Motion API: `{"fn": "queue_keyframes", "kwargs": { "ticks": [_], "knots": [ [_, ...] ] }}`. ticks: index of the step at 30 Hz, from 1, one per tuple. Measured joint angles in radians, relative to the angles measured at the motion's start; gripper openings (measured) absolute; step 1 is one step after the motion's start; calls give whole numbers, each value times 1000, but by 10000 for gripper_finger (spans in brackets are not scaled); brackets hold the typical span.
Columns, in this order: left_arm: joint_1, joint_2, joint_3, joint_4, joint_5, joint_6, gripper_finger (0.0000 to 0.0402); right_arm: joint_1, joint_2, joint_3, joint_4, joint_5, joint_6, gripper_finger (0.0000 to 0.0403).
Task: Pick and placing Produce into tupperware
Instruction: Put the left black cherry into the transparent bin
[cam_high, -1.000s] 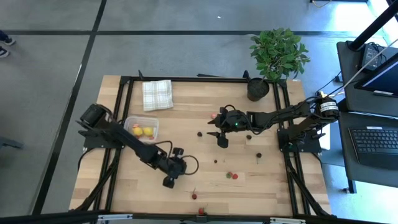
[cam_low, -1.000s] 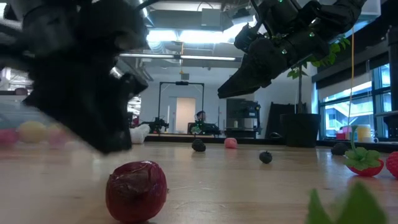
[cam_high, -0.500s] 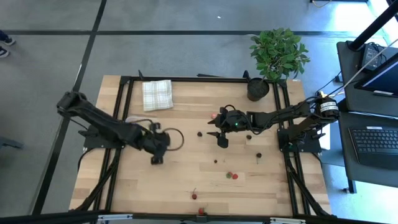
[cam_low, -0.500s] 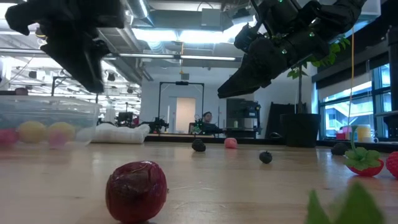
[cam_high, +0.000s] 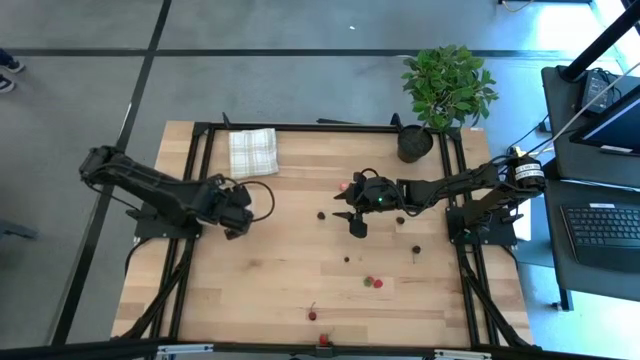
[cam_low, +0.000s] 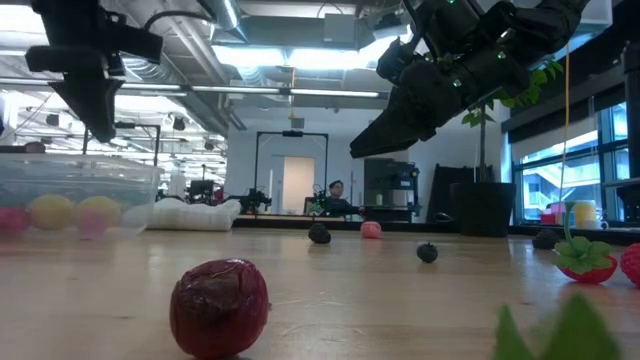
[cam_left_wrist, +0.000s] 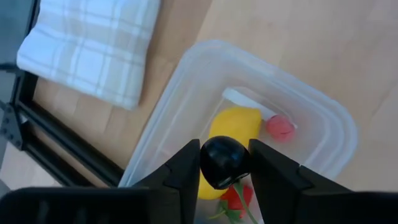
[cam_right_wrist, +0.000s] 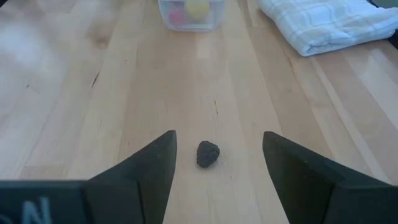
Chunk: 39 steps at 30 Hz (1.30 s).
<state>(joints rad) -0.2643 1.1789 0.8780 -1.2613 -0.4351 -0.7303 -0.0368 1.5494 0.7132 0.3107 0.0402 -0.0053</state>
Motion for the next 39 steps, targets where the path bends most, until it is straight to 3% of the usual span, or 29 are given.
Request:
{"fn": "queue_keyframes", "kwargs": {
  "ticks": [7,13,22,30,39],
  "knots": [
    [62,0,-14,14,11,5,106,0,0,0,0,0,0,240],
    [87,0,-134,96,80,7,128,0,0,0,0,0,0,240],
    [95,0,-268,222,134,2,106,0,0,0,-1,0,0,240],
    [95,0,-282,260,135,0,147,0,0,0,-1,0,0,240],
    [95,0,-282,262,135,0,137,0,0,0,-1,0,0,240]
  ]
}}
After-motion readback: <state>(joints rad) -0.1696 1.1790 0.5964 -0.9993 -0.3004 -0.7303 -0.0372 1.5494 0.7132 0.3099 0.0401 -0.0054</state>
